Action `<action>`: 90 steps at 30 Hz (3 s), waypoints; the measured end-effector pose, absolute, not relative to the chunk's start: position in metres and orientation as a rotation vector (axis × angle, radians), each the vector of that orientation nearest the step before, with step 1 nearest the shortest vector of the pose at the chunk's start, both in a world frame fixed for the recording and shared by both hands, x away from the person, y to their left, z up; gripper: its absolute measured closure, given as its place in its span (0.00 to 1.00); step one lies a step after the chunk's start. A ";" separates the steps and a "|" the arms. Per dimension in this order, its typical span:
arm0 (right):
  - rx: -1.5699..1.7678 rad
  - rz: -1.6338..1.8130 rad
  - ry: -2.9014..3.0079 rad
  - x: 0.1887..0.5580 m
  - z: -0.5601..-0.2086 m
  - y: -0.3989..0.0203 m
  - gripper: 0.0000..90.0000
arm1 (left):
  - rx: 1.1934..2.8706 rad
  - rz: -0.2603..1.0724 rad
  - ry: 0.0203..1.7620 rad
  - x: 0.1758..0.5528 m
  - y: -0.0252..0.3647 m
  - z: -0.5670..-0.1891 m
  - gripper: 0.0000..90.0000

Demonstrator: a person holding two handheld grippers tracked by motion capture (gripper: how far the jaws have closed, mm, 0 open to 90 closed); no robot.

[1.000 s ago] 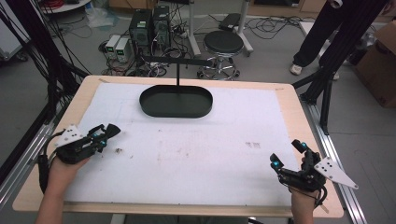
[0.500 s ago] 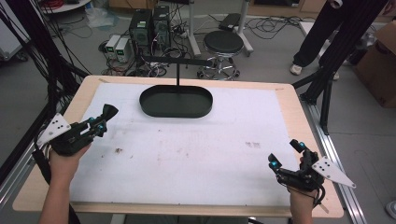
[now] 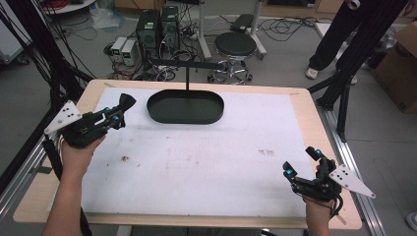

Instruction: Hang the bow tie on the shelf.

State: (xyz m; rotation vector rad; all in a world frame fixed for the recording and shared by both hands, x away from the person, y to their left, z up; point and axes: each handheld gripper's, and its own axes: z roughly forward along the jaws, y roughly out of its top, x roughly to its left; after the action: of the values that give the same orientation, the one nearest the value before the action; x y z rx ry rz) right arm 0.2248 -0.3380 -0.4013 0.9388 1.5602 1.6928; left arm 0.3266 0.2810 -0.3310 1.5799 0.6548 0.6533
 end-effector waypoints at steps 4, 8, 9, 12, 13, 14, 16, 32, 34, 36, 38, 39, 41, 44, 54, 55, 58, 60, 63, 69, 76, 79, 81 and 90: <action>0.943 1.695 1.556 0.225 -0.401 -0.339 0.03 | 1.603 0.639 0.622 0.335 0.267 -0.321 0.86; 0.939 1.693 1.557 0.225 -0.401 -0.340 0.03 | 1.593 0.641 0.582 0.344 0.255 -0.313 0.86; 0.936 1.693 1.556 0.225 -0.401 -0.340 0.03 | 1.589 0.644 0.572 0.345 0.252 -0.311 0.86; 0.942 1.695 1.556 0.224 -0.401 -0.340 0.03 | 1.575 0.658 0.556 0.351 0.245 -0.306 0.86; 0.937 1.690 1.556 0.224 -0.401 -0.341 0.03 | 1.566 0.660 0.553 0.353 0.243 -0.305 0.86; 0.939 1.691 1.555 0.225 -0.401 -0.341 0.03 | 1.562 0.660 0.546 0.355 0.241 -0.304 0.86; 0.946 1.693 1.556 0.225 -0.401 -0.341 0.03 | 1.556 0.654 0.535 0.359 0.238 -0.302 0.86; 0.946 1.659 1.600 0.227 -0.406 -0.336 0.03 | 1.542 0.557 0.462 0.416 0.210 -0.284 0.86; 0.943 1.657 1.602 0.226 -0.405 -0.336 0.03 | 1.541 0.553 0.454 0.424 0.208 -0.282 0.86; 0.937 1.653 1.607 0.224 -0.404 -0.337 0.03 | 1.541 0.550 0.451 0.432 0.207 -0.282 0.86; 0.932 1.645 1.611 0.222 -0.403 -0.338 0.03 | 1.534 0.543 0.455 0.440 0.208 -0.283 0.86; 0.936 1.644 1.613 0.220 -0.403 -0.338 0.03 | 1.532 0.545 0.455 0.444 0.209 -0.284 0.86; 0.930 1.655 1.605 0.218 -0.401 -0.340 0.03 | 1.520 0.539 0.459 0.452 0.210 -0.284 0.86; 0.925 1.663 1.600 0.215 -0.399 -0.341 0.03 | 1.518 0.540 0.462 0.463 0.213 -0.285 0.86; 0.902 1.655 1.625 0.212 -0.396 -0.336 0.03 | 1.502 0.537 0.500 0.493 0.223 -0.295 0.86; 0.897 1.650 1.631 0.212 -0.396 -0.335 0.03 | 1.502 0.543 0.502 0.495 0.225 -0.296 0.86; 0.896 1.642 1.640 0.213 -0.397 -0.334 0.03 | 1.482 0.542 0.512 0.501 0.233 -0.298 0.86; 0.899 1.643 1.649 0.214 -0.397 -0.332 0.03 | 1.474 0.544 0.519 0.505 0.237 -0.298 0.86; 0.892 1.639 1.665 0.216 -0.399 -0.328 0.03 | 1.472 0.545 0.523 0.510 0.242 -0.300 0.86; 0.879 1.612 1.693 0.220 -0.398 -0.322 0.03 | 1.459 0.543 0.545 0.519 0.250 -0.311 0.86; 0.869 1.623 1.696 0.220 -0.398 -0.320 0.03 | 1.452 0.553 0.589 0.523 0.259 -0.322 0.85; 0.866 1.626 1.700 0.220 -0.398 -0.319 0.03 | 1.453 0.560 0.616 0.522 0.263 -0.327 0.81; 0.862 1.629 1.702 0.221 -0.398 -0.319 0.03 | 1.434 0.557 0.638 0.521 0.267 -0.329 0.73; 0.864 1.647 1.694 0.221 -0.397 -0.319 0.03 | 1.354 0.621 0.679 0.505 0.276 -0.323 0.32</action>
State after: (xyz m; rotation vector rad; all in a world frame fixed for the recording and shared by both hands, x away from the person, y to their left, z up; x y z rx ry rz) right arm 0.2209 -0.3193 -0.3968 0.8635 1.6943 1.6469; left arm 0.5047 0.2756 -0.3232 1.3539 0.6790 0.6207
